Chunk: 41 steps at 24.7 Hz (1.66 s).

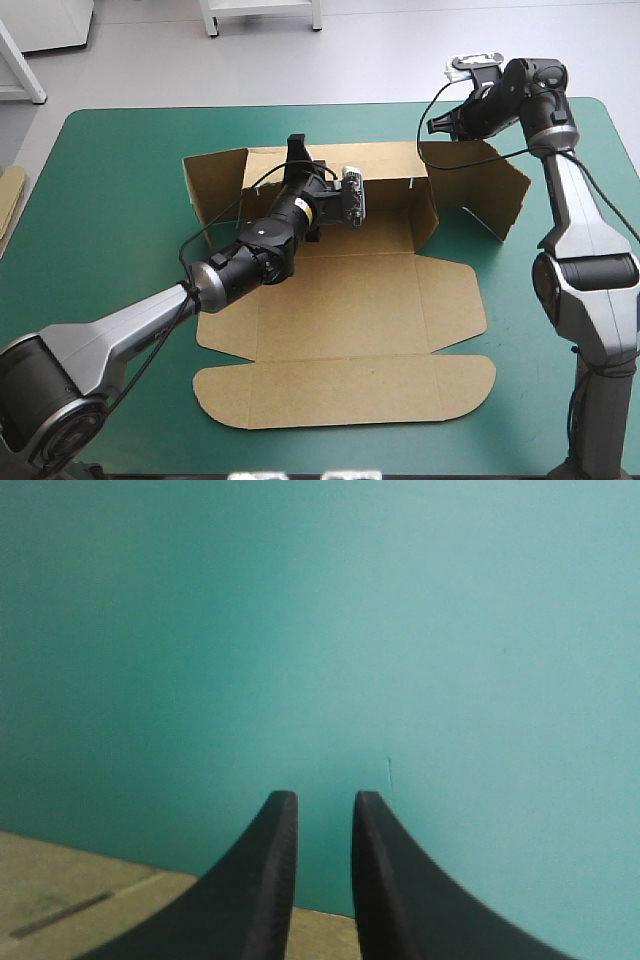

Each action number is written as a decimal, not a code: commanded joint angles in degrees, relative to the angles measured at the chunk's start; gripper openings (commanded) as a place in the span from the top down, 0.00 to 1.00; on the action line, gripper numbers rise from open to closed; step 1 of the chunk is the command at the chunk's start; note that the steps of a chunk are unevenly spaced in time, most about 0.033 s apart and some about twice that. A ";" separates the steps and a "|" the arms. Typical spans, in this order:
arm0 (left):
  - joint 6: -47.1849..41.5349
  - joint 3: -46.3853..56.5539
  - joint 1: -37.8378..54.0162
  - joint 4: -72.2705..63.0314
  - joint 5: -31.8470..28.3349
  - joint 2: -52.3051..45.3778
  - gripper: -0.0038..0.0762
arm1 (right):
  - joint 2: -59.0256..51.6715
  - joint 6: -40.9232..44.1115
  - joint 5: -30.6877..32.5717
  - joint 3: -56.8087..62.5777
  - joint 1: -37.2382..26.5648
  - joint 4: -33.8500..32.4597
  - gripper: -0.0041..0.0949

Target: Fold the box

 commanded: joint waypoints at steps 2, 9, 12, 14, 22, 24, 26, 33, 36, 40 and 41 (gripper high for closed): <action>-1.14 -0.72 -0.15 -2.17 0.45 -2.20 0.96 | -4.08 -0.68 1.97 -2.00 -0.61 0.33 0.76; -1.14 -0.72 -0.15 -2.17 0.66 -2.20 0.96 | -7.11 -0.68 1.97 -0.34 -0.61 2.41 0.76; -1.14 -0.72 -0.15 -2.17 0.66 -2.20 0.96 | -9.23 -0.80 2.08 3.51 -0.61 2.01 0.76; -1.14 -0.72 -0.15 -2.17 0.66 -2.20 0.96 | -10.62 -1.84 2.08 7.13 -0.61 2.01 0.76; -1.14 -0.72 -0.15 -2.17 0.70 -2.20 0.96 | -15.83 -4.22 1.98 18.60 -0.61 2.98 0.76; -1.14 -0.72 -0.15 -2.17 0.81 -2.20 0.96 | -17.56 -6.02 1.98 20.46 -0.61 5.39 0.76; -1.26 -0.72 -0.15 -2.17 0.81 -2.20 0.96 | -19.25 -8.05 1.73 23.19 -0.61 8.91 0.76; -2.49 -0.72 -0.15 -2.17 1.09 -2.20 0.96 | -26.88 -12.86 -6.73 37.20 -0.61 14.84 0.77; -2.49 -0.72 -0.15 -2.17 1.10 -2.20 0.96 | -30.49 -13.91 -7.52 44.88 -0.61 15.92 0.77; -2.49 -0.72 -0.15 -2.07 0.82 -2.20 0.96 | -35.18 -15.55 -10.34 52.00 -0.61 18.67 0.77; -2.49 -0.72 -0.15 -2.07 0.82 -2.20 0.96 | -36.07 -16.00 -12.25 53.43 -0.61 19.05 0.77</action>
